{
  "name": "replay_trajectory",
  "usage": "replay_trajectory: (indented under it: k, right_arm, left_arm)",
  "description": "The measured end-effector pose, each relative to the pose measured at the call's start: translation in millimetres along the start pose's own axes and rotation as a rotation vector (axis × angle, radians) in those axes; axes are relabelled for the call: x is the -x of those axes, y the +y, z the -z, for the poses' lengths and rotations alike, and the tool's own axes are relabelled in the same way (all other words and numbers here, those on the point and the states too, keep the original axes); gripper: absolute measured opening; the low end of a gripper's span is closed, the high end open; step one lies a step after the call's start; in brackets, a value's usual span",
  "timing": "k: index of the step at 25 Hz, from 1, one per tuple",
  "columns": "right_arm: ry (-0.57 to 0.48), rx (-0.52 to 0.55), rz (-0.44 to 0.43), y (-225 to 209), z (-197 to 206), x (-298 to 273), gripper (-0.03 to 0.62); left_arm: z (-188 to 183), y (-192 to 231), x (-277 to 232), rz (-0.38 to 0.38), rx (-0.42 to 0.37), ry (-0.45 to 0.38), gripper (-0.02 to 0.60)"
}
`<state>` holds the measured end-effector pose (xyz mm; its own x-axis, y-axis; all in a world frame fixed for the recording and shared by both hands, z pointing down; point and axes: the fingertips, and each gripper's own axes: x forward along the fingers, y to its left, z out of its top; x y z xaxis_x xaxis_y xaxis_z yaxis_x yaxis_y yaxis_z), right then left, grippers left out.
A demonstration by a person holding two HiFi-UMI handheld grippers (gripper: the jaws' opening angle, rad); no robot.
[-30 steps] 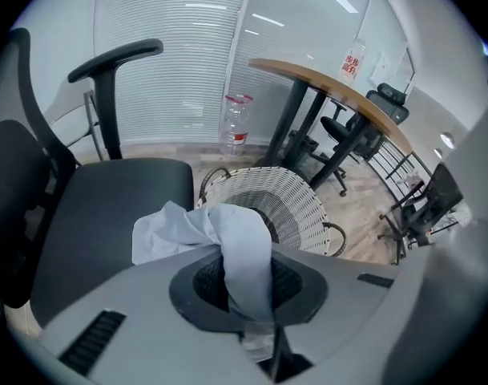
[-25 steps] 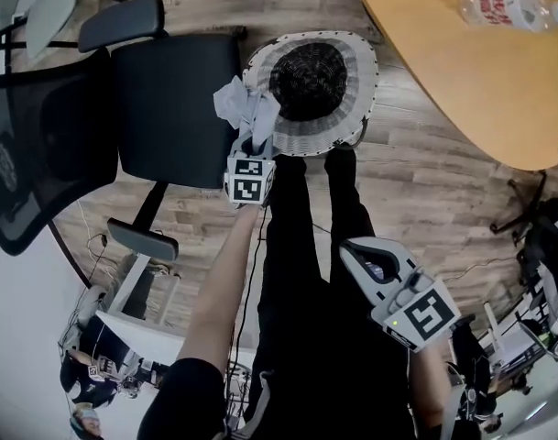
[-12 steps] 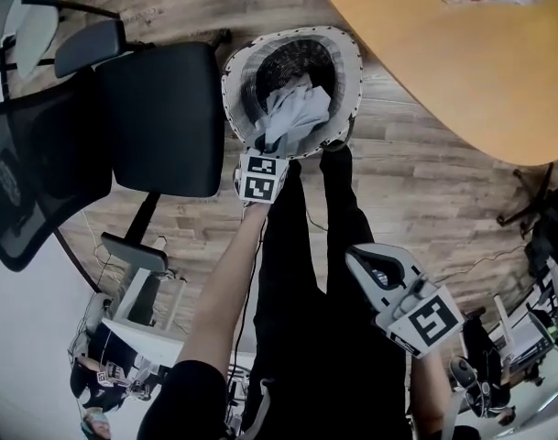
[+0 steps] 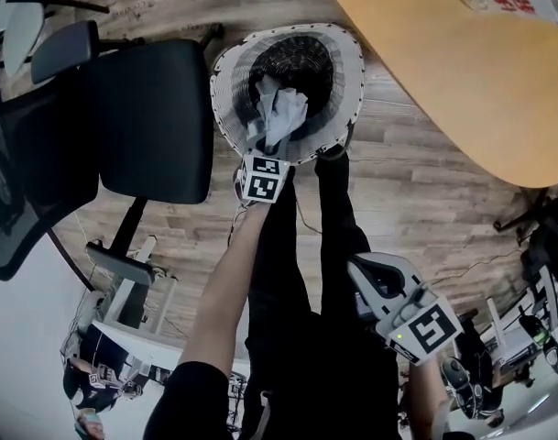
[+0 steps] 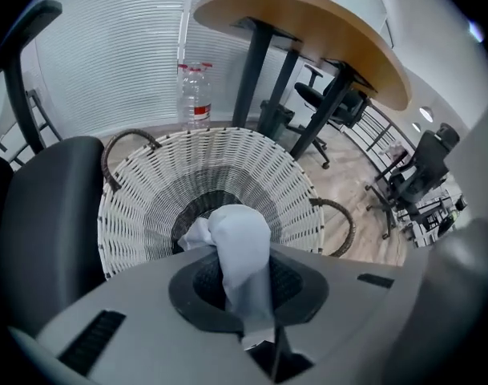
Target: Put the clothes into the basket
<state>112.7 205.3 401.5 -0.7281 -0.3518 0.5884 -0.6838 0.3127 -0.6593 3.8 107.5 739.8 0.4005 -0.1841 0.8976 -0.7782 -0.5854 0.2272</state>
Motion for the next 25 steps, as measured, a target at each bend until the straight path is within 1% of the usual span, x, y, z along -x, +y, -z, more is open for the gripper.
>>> replay_trajectory:
  k: [2, 5, 8, 10, 14, 19, 22, 25]
  right_arm:
    - [0.002, -0.013, -0.002, -5, 3, -6, 0.017]
    - [0.006, -0.032, -0.005, -13, 9, -17, 0.017]
    - [0.002, -0.051, -0.001, -18, 11, -29, 0.017]
    - [-0.014, -0.061, 0.002, -19, 9, -35, 0.017]
    - [-0.026, -0.088, 0.001, -19, 7, -46, 0.017]
    - [-0.028, -0.125, 0.012, -29, 13, -57, 0.017]
    - [-0.027, -0.147, 0.02, -33, 16, -61, 0.017]
    - [-0.022, -0.152, 0.019, -36, 17, -66, 0.017]
  left_arm:
    - [12, 9, -9, -0.007, -0.005, 0.03, 0.057]
    - [31, 22, -21, -0.004, -0.037, 0.092, 0.057]
    - [43, 31, -32, 0.044, -0.042, 0.14, 0.057]
    - [46, 35, -41, 0.074, -0.075, 0.163, 0.057]
    - [52, 32, -58, 0.152, -0.195, 0.227, 0.057]
    - [68, 23, -84, 0.221, -0.4, 0.343, 0.057]
    - [83, 20, -97, 0.244, -0.497, 0.423, 0.057]
    - [95, 20, -110, 0.257, -0.572, 0.484, 0.057]
